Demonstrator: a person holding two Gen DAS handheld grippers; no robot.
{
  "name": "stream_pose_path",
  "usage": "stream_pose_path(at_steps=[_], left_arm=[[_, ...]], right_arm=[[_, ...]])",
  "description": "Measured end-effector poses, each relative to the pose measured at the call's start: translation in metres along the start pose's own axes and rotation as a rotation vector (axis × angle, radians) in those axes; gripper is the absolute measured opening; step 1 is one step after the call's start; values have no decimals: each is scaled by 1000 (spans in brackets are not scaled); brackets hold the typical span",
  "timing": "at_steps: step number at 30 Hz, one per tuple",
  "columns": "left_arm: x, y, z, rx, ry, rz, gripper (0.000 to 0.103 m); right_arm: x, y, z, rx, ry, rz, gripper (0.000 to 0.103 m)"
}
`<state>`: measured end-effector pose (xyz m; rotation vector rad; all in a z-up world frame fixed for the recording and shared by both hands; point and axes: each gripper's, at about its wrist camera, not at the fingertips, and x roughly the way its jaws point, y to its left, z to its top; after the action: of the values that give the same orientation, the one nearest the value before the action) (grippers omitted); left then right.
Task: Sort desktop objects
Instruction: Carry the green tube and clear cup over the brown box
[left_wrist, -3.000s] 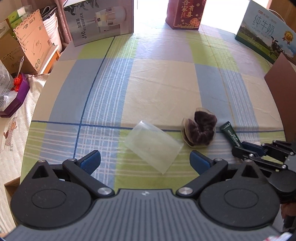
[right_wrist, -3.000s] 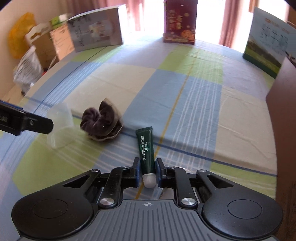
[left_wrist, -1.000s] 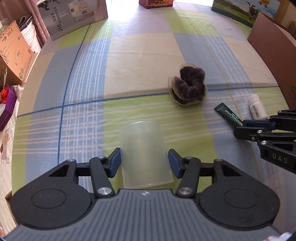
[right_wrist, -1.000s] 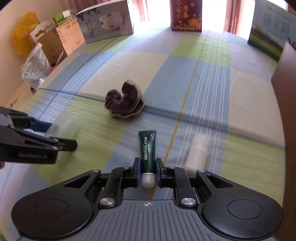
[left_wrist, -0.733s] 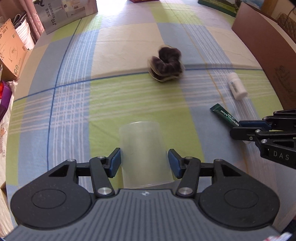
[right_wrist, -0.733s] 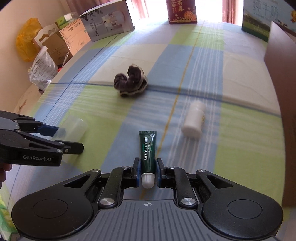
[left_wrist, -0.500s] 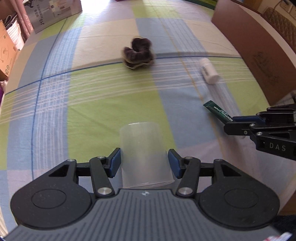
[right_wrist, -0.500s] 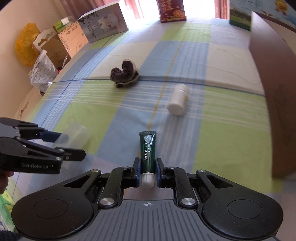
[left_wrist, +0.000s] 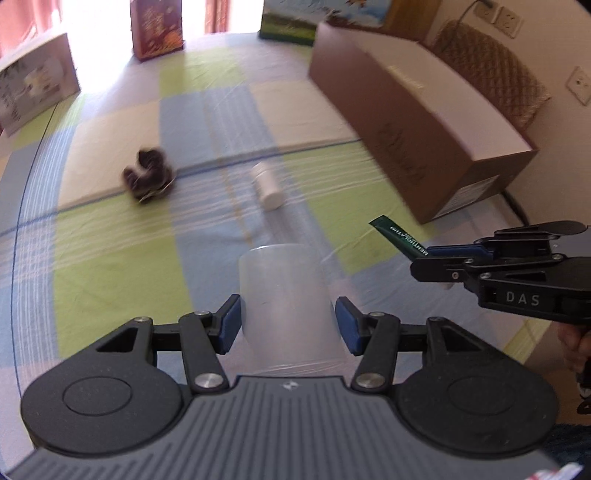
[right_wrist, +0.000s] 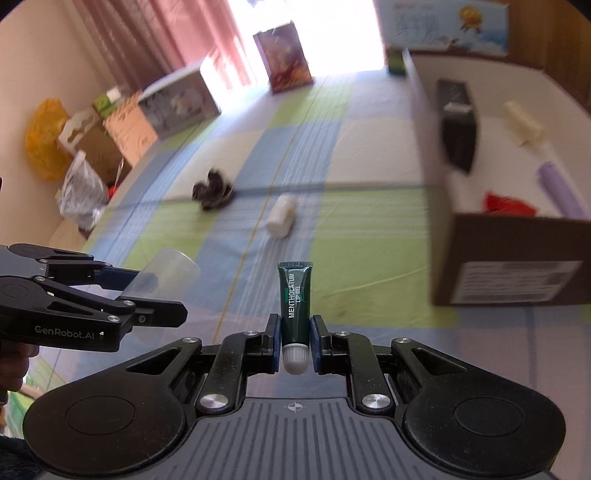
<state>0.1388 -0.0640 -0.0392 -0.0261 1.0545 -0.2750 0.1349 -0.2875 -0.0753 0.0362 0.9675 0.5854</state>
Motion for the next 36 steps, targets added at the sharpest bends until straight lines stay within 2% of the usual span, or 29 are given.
stream_pose_path(at_steps=[7, 16, 27, 36], left_arm=[[-14, -48, 24, 78, -73, -50, 50], [-13, -93, 50, 128, -103, -64, 50], [-9, -138, 81, 164, -163, -73, 50], [8, -170, 129, 177, -201, -108, 50]], right_arm=[[-48, -19, 4, 18, -104, -16, 13], [-87, -53, 8, 45, -174, -47, 13], [-119, -105, 22, 74, -255, -96, 13], [-120, -156, 56, 110, -282, -95, 13]])
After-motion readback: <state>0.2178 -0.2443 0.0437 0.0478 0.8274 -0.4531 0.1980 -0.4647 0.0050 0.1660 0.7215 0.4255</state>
